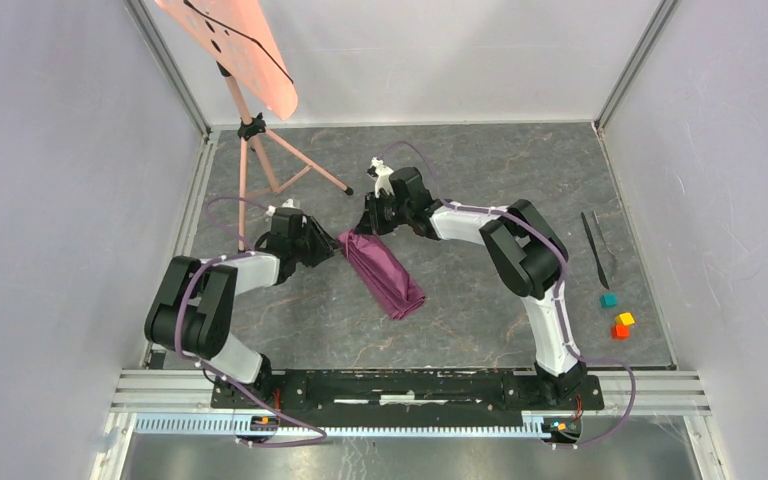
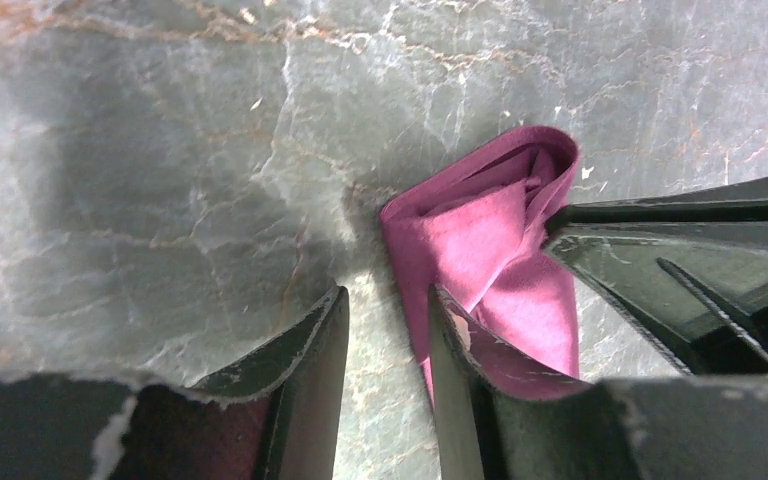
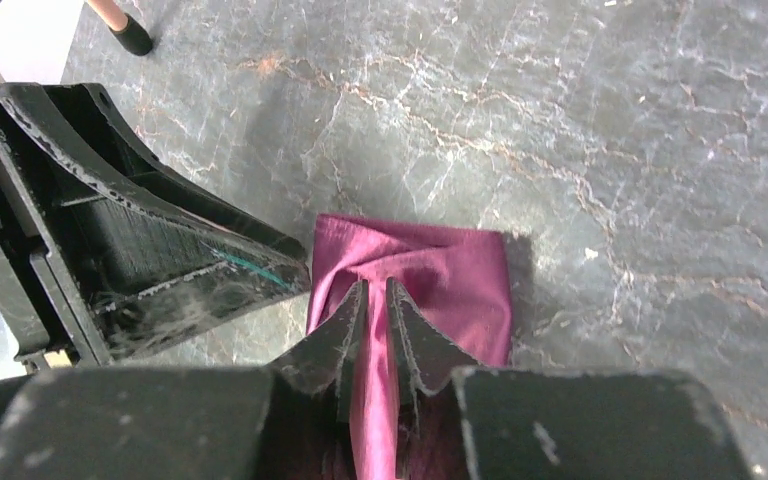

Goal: Fold the napkin into a case and place the utensils inside
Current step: Stuff the top corner of the smaller-rectangle-folded napkin into the folded napkin.

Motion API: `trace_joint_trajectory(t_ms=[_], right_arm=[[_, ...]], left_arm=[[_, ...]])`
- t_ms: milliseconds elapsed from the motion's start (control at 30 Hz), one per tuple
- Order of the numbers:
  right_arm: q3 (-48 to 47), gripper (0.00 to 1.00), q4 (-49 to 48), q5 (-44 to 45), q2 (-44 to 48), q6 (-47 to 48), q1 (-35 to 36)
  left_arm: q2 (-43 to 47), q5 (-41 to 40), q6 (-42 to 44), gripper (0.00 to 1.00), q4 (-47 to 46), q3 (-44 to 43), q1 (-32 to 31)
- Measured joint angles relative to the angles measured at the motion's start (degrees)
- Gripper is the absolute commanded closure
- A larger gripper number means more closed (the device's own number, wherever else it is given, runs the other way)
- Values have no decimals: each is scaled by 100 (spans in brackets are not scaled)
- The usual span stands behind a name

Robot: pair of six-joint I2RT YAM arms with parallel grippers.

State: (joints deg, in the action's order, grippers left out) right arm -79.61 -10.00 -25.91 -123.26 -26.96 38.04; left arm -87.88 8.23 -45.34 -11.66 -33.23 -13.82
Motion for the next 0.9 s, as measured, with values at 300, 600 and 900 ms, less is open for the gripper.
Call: trace_joint_trajectory(t_ms=[300, 600, 900], right_arm=[[-297, 87, -319, 7, -597, -507, 184], [11, 69, -863, 177, -542, -846, 232], [546, 46, 68, 48, 643, 125, 203]], left_arm=[[-579, 284, -48, 59, -520, -321, 17], [-385, 216, -52, 56, -380, -223, 11], [389, 195, -81, 53, 229, 184, 55]])
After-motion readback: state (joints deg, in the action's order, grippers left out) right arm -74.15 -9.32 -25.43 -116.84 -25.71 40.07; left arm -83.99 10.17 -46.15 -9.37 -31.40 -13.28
